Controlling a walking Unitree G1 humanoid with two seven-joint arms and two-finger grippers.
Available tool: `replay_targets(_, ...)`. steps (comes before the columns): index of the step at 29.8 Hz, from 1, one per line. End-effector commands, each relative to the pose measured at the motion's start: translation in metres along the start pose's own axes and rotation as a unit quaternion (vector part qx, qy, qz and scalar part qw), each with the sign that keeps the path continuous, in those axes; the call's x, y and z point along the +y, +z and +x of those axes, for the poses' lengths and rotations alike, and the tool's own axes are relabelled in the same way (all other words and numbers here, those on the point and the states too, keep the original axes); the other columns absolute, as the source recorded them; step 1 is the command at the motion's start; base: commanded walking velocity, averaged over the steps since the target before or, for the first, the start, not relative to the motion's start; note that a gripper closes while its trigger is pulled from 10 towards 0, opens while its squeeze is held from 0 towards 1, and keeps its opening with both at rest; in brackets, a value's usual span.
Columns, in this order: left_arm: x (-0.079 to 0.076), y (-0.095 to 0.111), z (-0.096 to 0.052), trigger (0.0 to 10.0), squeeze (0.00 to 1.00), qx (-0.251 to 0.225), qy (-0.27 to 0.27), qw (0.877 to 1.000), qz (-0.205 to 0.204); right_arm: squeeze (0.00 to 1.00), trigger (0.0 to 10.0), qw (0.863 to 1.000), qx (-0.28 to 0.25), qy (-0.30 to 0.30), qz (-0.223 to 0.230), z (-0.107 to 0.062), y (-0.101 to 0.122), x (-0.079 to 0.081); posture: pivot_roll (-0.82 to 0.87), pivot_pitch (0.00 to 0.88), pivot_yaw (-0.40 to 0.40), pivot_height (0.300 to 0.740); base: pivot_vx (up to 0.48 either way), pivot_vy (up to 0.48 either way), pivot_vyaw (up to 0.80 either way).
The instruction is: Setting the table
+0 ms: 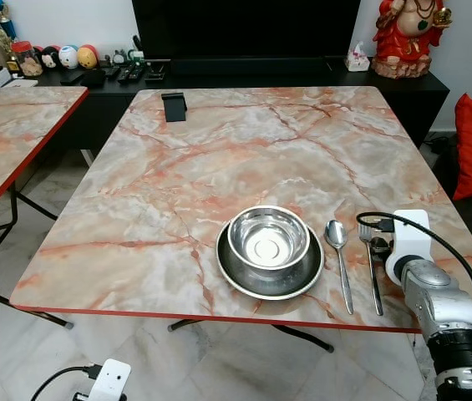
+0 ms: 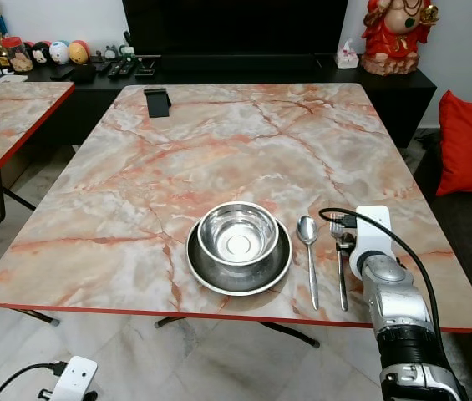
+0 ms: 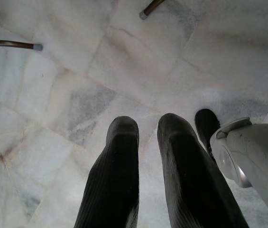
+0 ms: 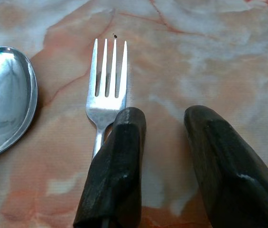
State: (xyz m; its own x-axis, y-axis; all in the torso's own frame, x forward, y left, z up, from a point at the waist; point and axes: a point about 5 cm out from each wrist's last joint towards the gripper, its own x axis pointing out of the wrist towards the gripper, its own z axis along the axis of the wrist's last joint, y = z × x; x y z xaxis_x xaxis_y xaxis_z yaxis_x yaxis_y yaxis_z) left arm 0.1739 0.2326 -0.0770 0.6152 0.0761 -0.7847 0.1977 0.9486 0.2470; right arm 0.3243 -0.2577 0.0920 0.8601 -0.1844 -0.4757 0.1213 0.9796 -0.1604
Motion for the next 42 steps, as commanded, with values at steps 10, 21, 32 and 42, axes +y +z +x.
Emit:
replay_targets(10, 0.003, -0.004, -0.001, 10.0, 0.00, 0.007, 0.003, 1.000, -0.006, 0.00, 10.0, 1.000, -0.013, 0.013, 0.001, 0.000, 0.007, 0.007, -0.02, 0.000, 0.039, 0.740, 0.000, 0.000, 0.00)
replay_targets(21, 0.003, -0.004, -0.001, 10.0, 0.00, 0.008, 0.003, 1.000, -0.006, 0.00, 10.0, 1.000, -0.010, 0.004, 0.001, 0.001, 0.004, 0.006, -0.02, 0.000, 0.039, 0.740, 0.000, 0.000, 0.00)
replay_targets(32, 0.003, -0.004, -0.001, 10.0, 0.00, 0.008, 0.003, 1.000, -0.007, 0.00, 10.0, 0.996, -0.054, -0.071, 0.005, -0.008, 0.002, -0.012, -0.02, 0.000, 0.040, 0.740, 0.000, 0.000, 0.00)
replay_targets(42, 0.004, -0.003, -0.002, 10.0, 0.00, -0.001, 0.006, 1.000, -0.008, 0.00, 10.0, 0.942, -0.310, -0.121, 0.037, -0.057, 0.024, -0.009, -0.03, 0.000, 0.040, 0.740, 0.000, 0.000, 0.00)
